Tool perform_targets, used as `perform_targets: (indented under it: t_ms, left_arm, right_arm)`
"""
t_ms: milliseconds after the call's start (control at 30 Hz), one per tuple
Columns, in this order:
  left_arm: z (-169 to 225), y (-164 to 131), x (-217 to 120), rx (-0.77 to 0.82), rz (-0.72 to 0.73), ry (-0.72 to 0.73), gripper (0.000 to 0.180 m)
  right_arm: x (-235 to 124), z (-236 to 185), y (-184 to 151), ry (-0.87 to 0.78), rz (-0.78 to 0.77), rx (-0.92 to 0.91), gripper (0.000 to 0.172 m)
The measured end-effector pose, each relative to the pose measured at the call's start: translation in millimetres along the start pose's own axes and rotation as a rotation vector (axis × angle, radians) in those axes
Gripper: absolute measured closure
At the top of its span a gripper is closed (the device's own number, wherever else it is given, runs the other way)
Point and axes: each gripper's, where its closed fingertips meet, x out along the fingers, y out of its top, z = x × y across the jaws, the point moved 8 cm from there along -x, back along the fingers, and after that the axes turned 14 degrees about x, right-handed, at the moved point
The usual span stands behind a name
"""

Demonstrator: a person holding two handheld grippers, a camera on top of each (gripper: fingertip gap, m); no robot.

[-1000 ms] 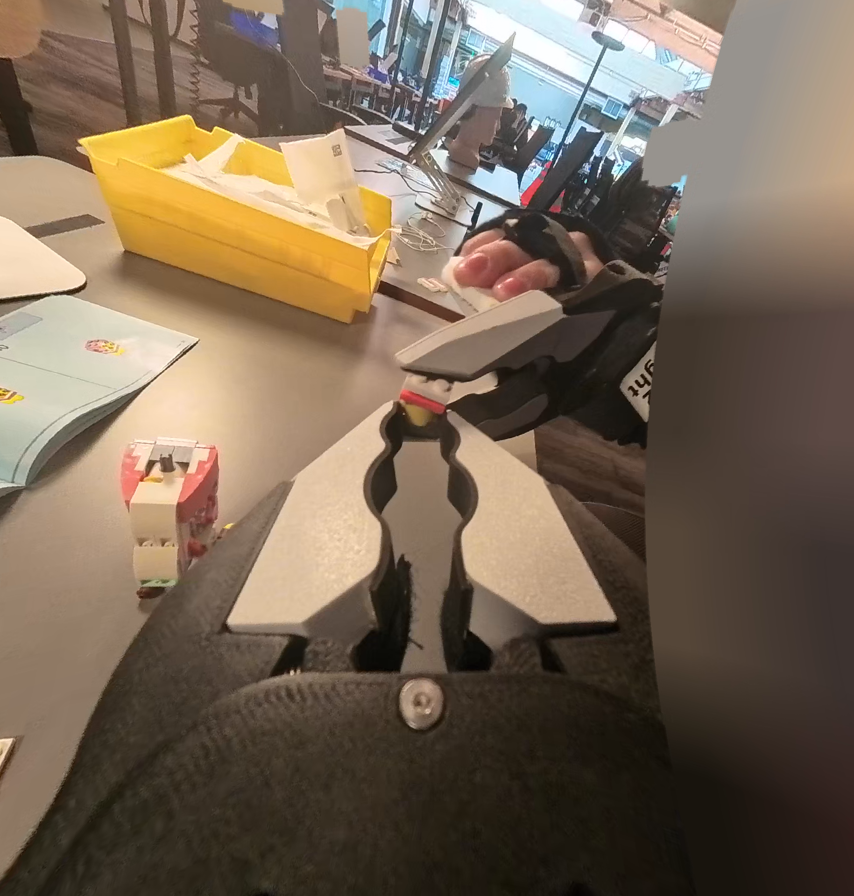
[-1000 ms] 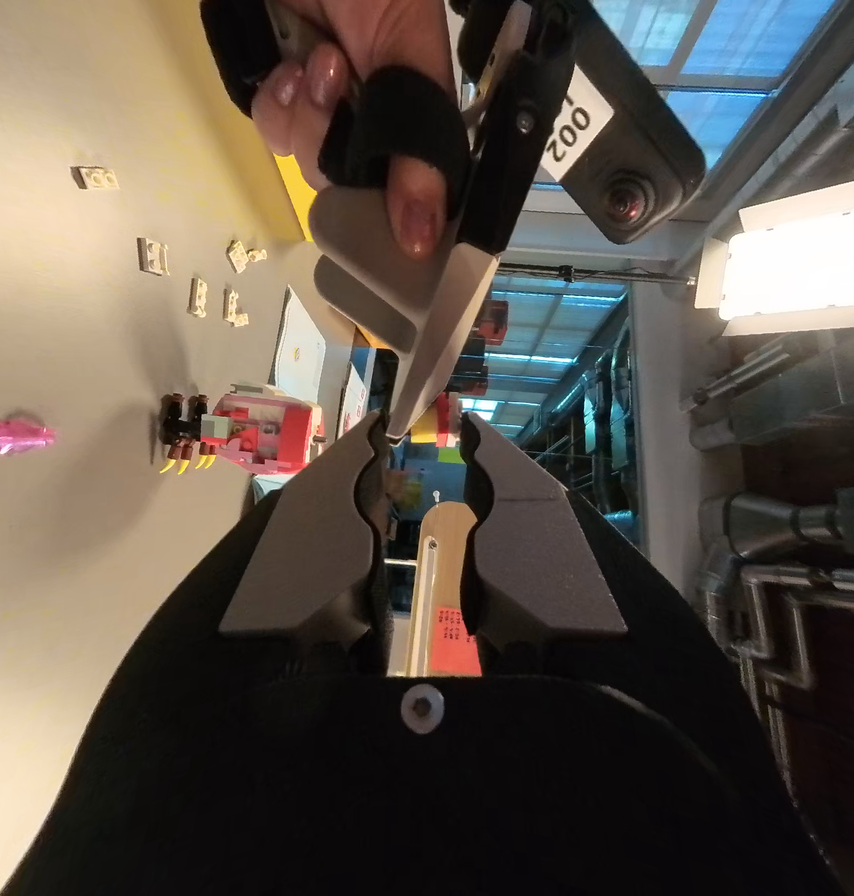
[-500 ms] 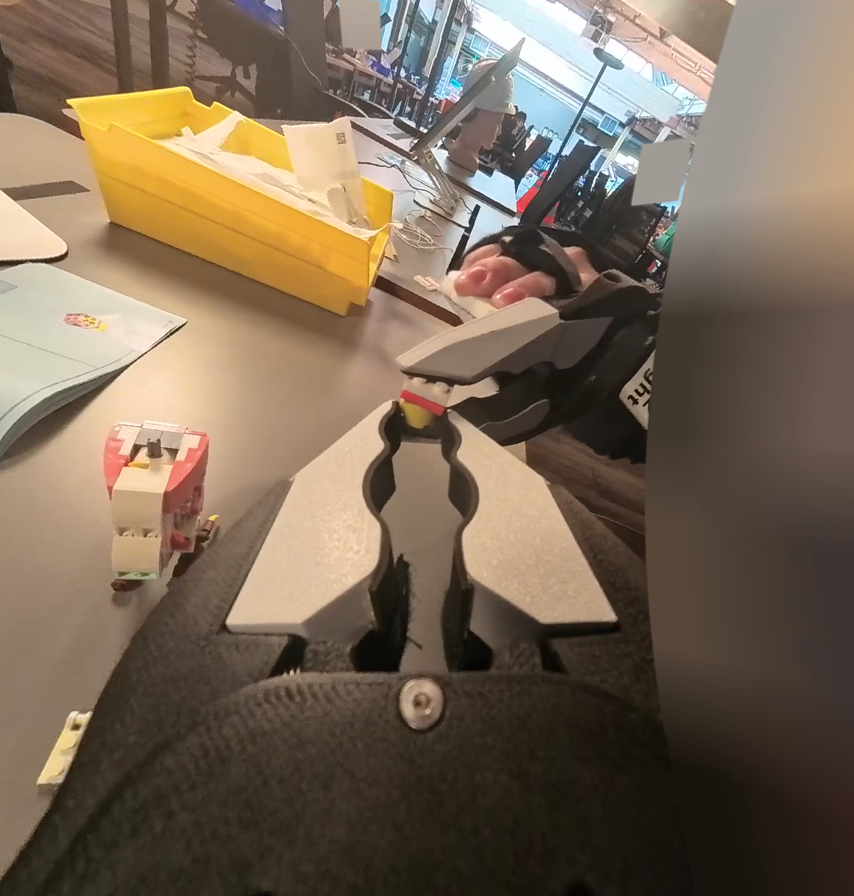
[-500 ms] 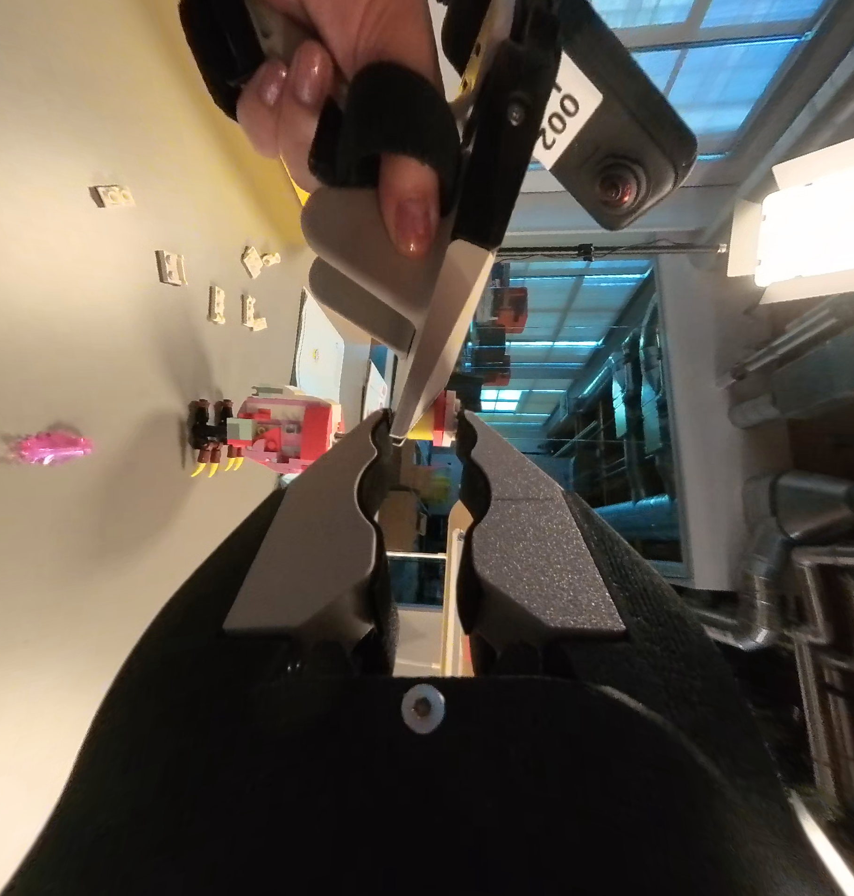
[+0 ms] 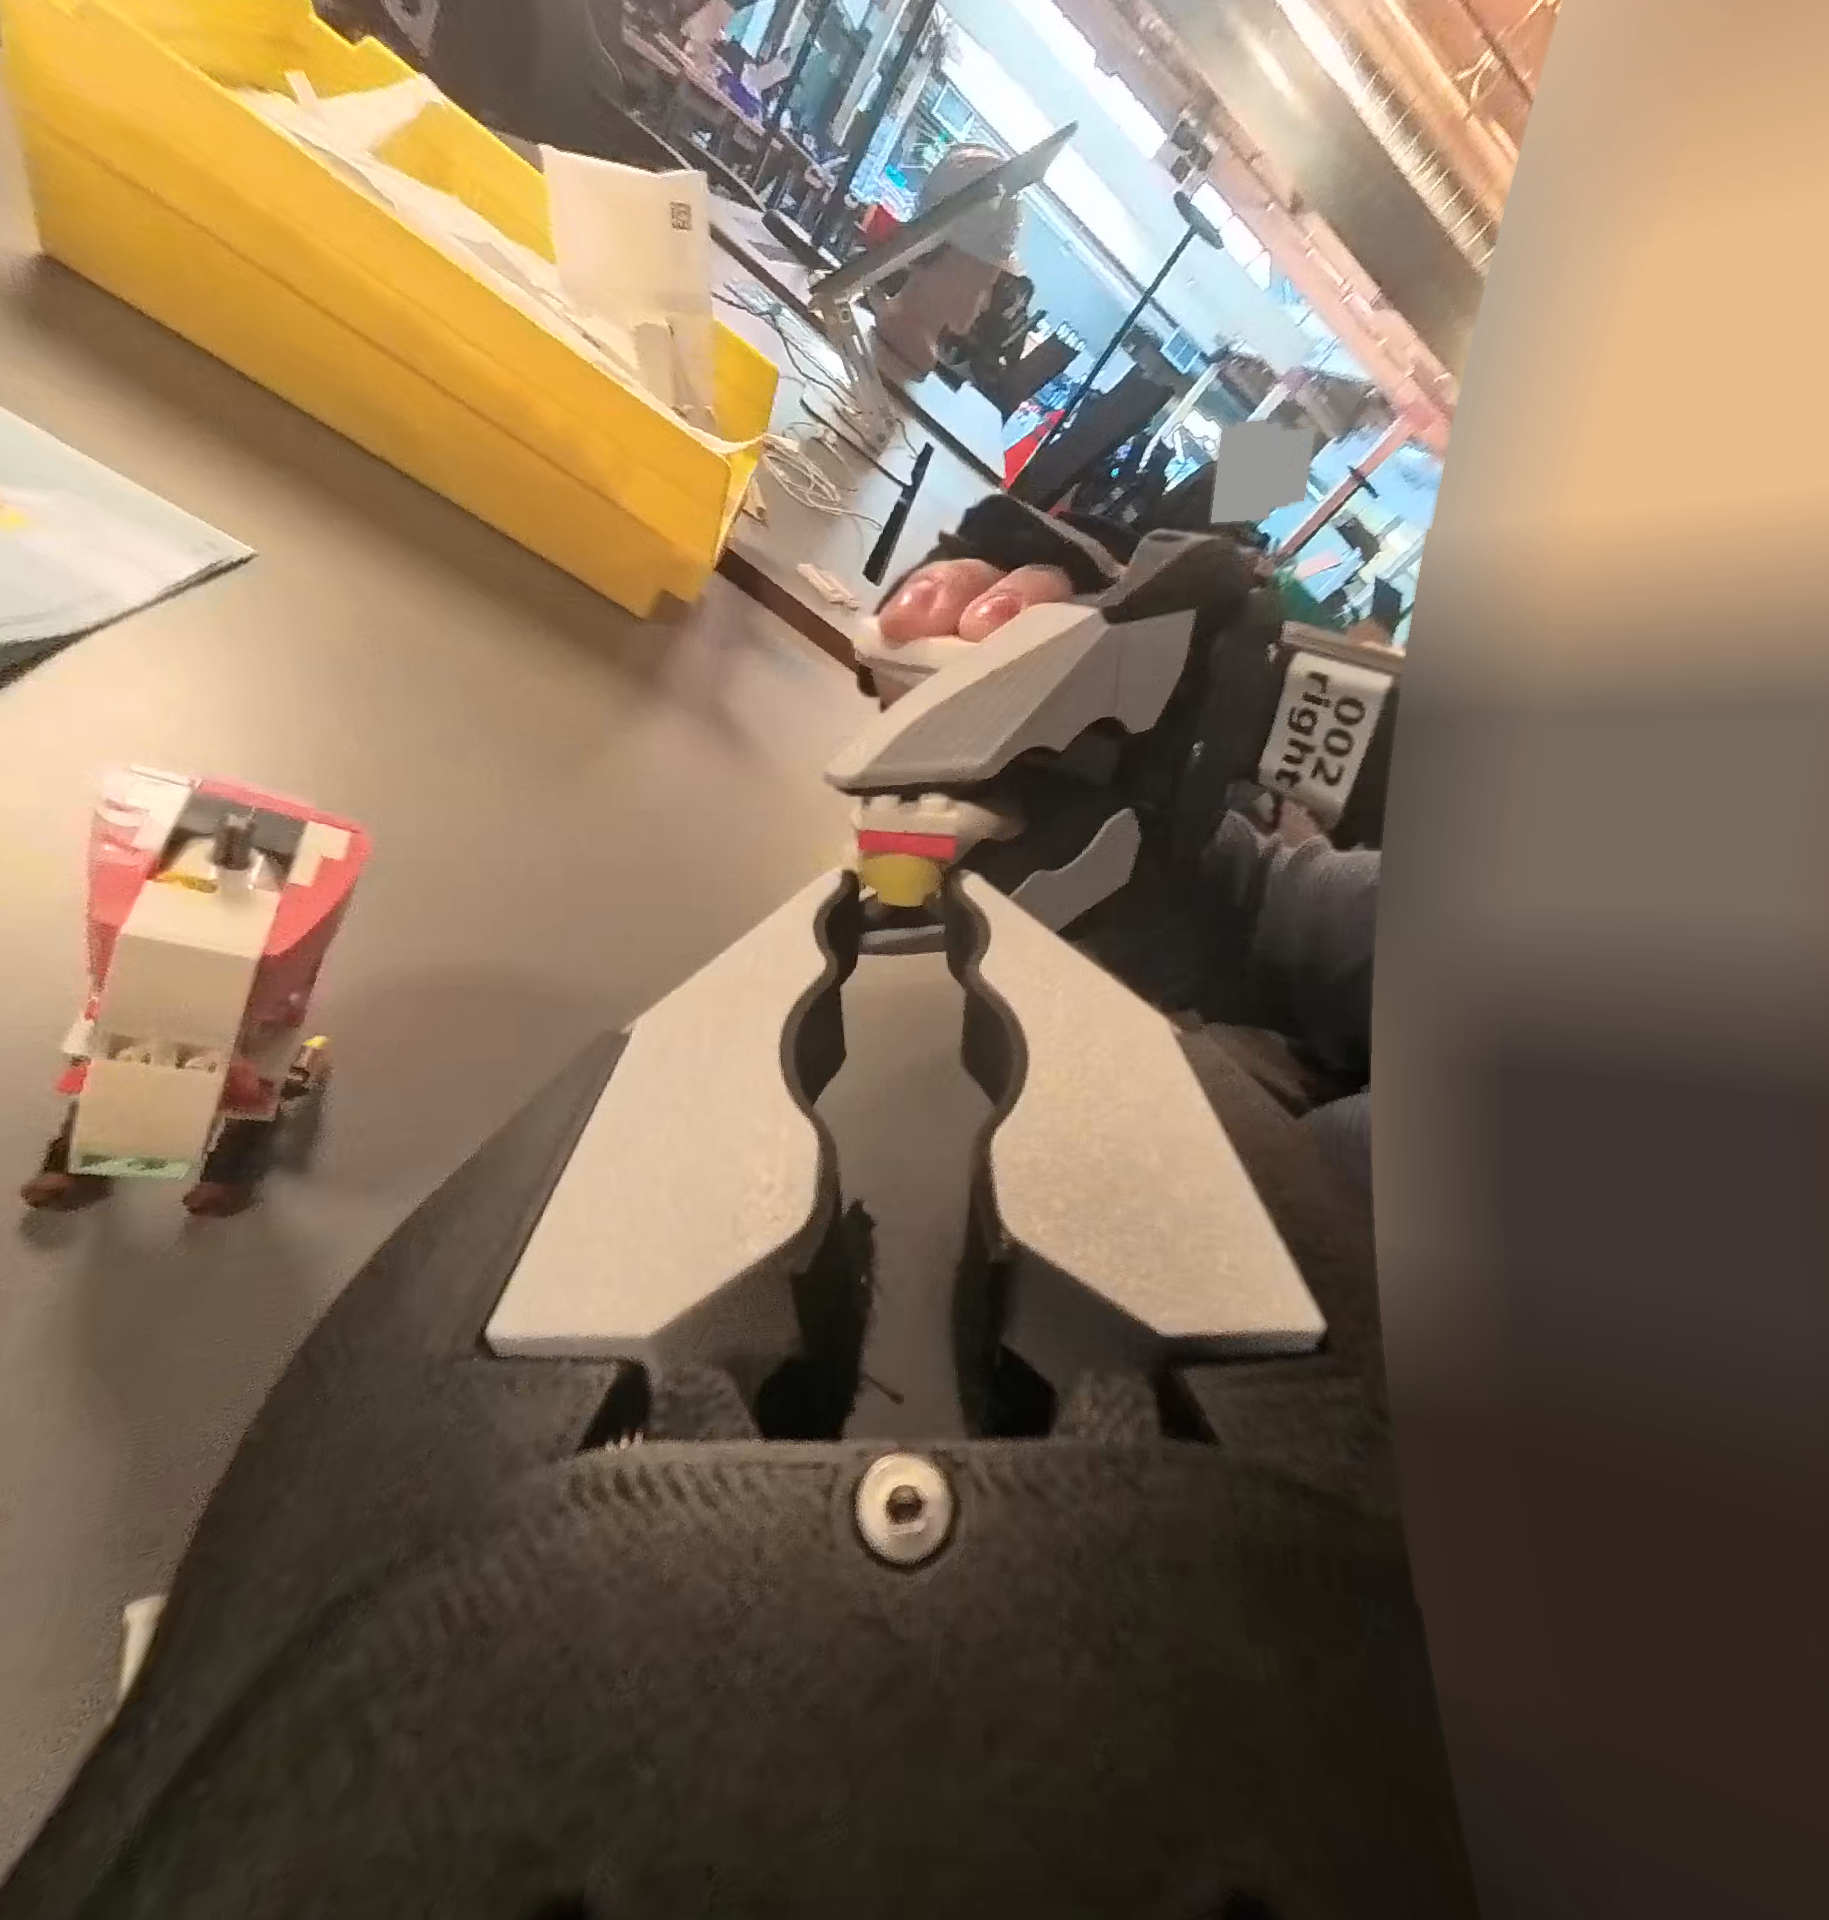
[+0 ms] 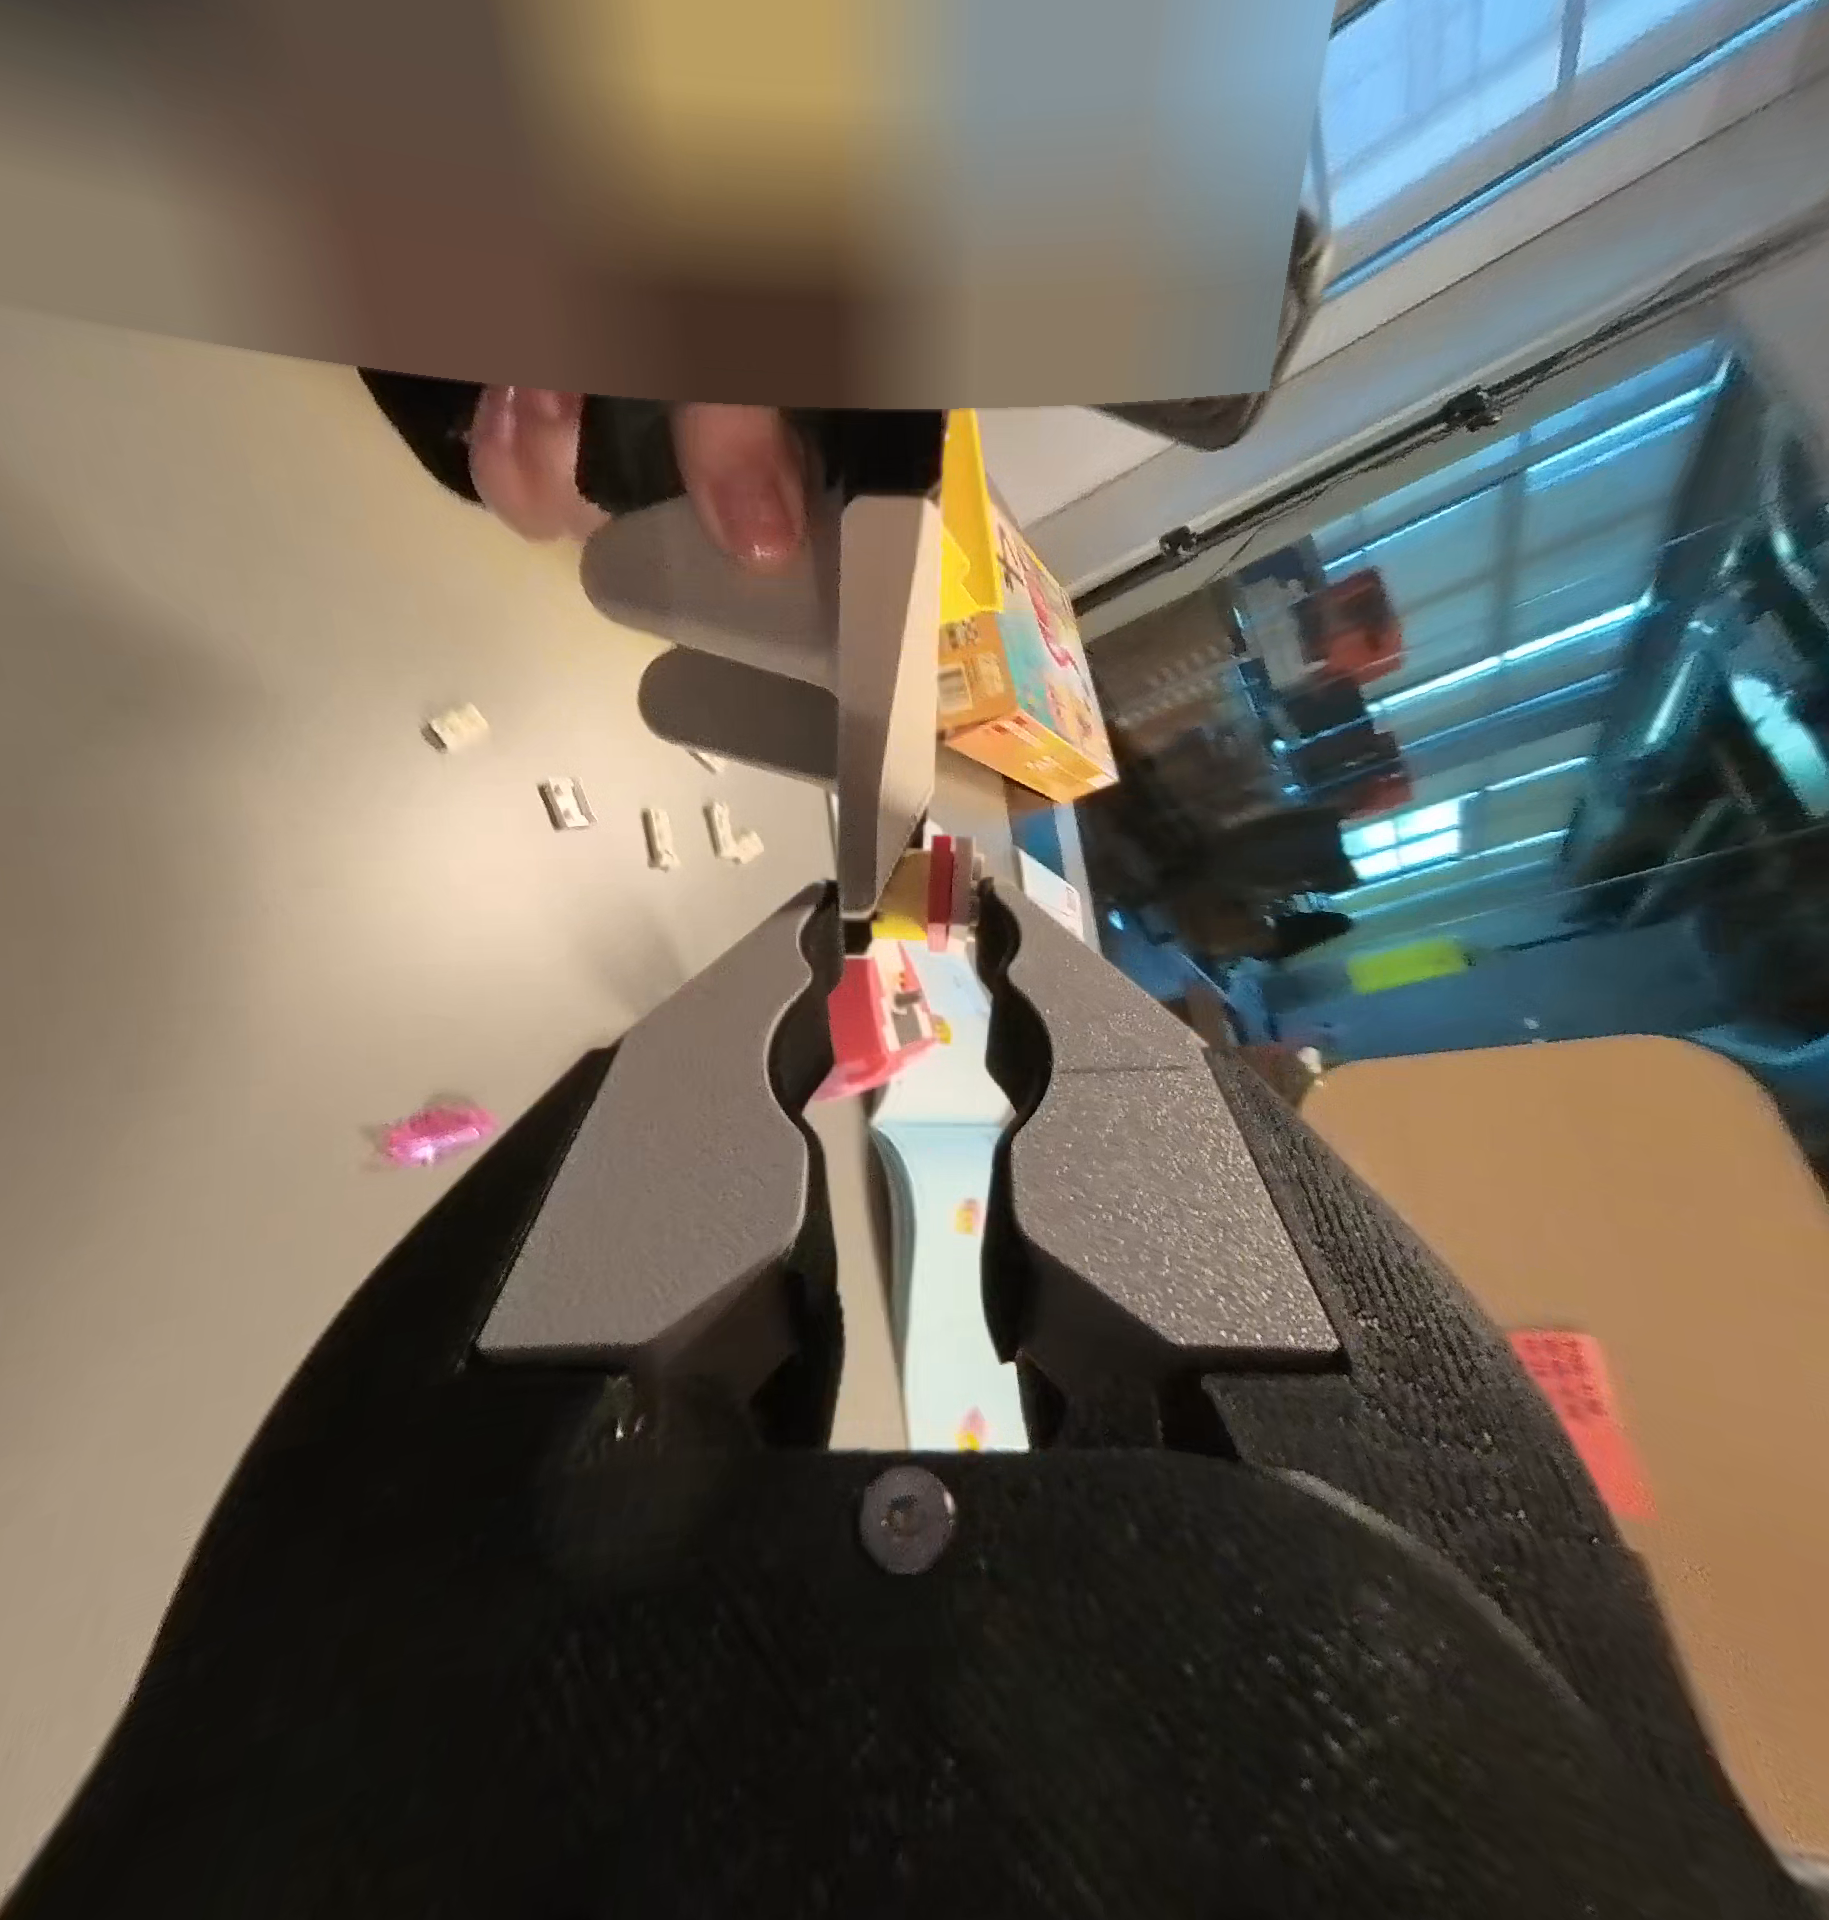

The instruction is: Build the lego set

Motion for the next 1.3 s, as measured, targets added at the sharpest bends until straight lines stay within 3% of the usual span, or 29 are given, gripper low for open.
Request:
perform_targets:
  t_ms: [200, 233, 267, 467, 633, 767, 1067, 1167, 1300]
  left_arm:
    - [-3.1, -1.1, -2.5, -0.070, 0.052, -0.045, 0.165]
    - [-5.1, -0.2, -2.8, -0.086, 0.077, -0.015, 0.147]
    - [-6.5, -1.0, -3.3, -0.080, 0.073, 0.006, 0.145]
    - [-3.9, -4.1, -2.4, -0.100, 0.067, -0.046, 0.156]
    - [-4.0, -5.3, -3.7, -0.056, 0.081, -0.004, 0.164]
    - [-5.4, -4.4, -6.7, -0.088, 0.122, -0.008, 0.165]
    - [-4.9, -2.7, -5.7, -0.126, 0.107, -0.001, 0.166]
    - [-6.2, -3.3, -6.0, -0.116, 0.108, 0.005, 0.166]
    - [-10.5, -6.5, -8.2, -0.134, 0.121, -0.016, 0.166]
  right_arm:
    - [1.3, 1.4, -2.1, 0.024, 0.033, 0.074, 0.151]
    - [1.7, 1.2, -2.0, 0.023, 0.039, 0.078, 0.153]
    - [2.0, 0.5, -1.2, 0.025, 0.050, 0.079, 0.154]
    - [3.2, -0.7, -0.6, 0.016, 0.054, 0.059, 0.154]
    - [4.3, -3.2, 0.9, -0.025, 0.036, -0.021, 0.153]
    - [6.3, -6.2, 6.4, -0.109, 0.010, -0.169, 0.154]
    - [5.9, -7.7, 7.7, -0.132, -0.015, -0.242, 0.157]
    - [7.1, -7.1, 6.1, -0.129, 0.000, -0.203, 0.156]
    - [9.5, -4.4, 1.1, -0.074, 0.051, 0.022, 0.147]
